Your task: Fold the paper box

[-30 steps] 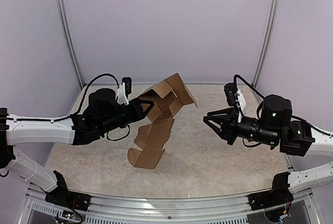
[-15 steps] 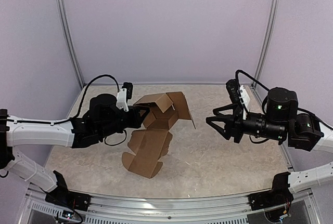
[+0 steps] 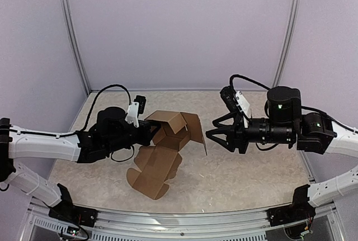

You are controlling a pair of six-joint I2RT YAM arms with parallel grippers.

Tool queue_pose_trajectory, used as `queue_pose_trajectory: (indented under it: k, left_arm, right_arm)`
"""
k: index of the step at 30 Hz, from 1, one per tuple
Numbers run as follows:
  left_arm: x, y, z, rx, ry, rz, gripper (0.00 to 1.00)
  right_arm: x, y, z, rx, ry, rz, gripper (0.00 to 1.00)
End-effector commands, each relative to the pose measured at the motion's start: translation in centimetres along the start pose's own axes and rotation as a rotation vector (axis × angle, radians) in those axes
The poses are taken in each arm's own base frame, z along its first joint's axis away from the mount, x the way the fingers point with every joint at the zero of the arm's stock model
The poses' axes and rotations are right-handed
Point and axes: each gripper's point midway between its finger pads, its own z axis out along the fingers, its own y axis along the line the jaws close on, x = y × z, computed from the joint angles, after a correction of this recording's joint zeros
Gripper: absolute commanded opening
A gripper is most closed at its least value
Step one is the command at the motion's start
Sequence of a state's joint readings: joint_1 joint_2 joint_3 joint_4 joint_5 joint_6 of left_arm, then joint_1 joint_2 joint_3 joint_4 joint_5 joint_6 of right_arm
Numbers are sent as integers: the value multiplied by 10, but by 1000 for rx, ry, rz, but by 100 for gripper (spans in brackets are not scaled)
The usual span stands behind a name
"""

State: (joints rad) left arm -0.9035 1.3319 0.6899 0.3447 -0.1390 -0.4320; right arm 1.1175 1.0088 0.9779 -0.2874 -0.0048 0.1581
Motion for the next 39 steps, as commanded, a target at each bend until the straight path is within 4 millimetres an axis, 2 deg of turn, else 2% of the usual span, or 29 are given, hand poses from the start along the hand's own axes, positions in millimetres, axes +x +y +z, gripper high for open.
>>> queue_pose_trajectory:
  k: [1, 8, 18, 26, 31, 39]
  left_arm:
    - [-6, -4, -3, 21, -25, 24, 0]
    - [-6, -9, -3, 21, -26, 38, 0]
    - [-5, -18, -3, -45, -26, 118, 0]
    - [-4, -16, -4, -78, -30, 112, 0]
    - [-5, -11, -3, -122, -16, 88, 0]
    - [-9, -4, -5, -198, -13, 59, 0]
  right_arm:
    - [2, 10, 11, -51, 18, -3, 48]
    - [14, 14, 33, -77, 53, 16, 48]
    - [14, 9, 63, -43, 84, 15, 47]
    - [16, 11, 79, -52, 88, 25, 46]
    - [23, 7, 88, -13, 100, 29, 45]
    - [24, -13, 101, 152, 83, 37, 45]
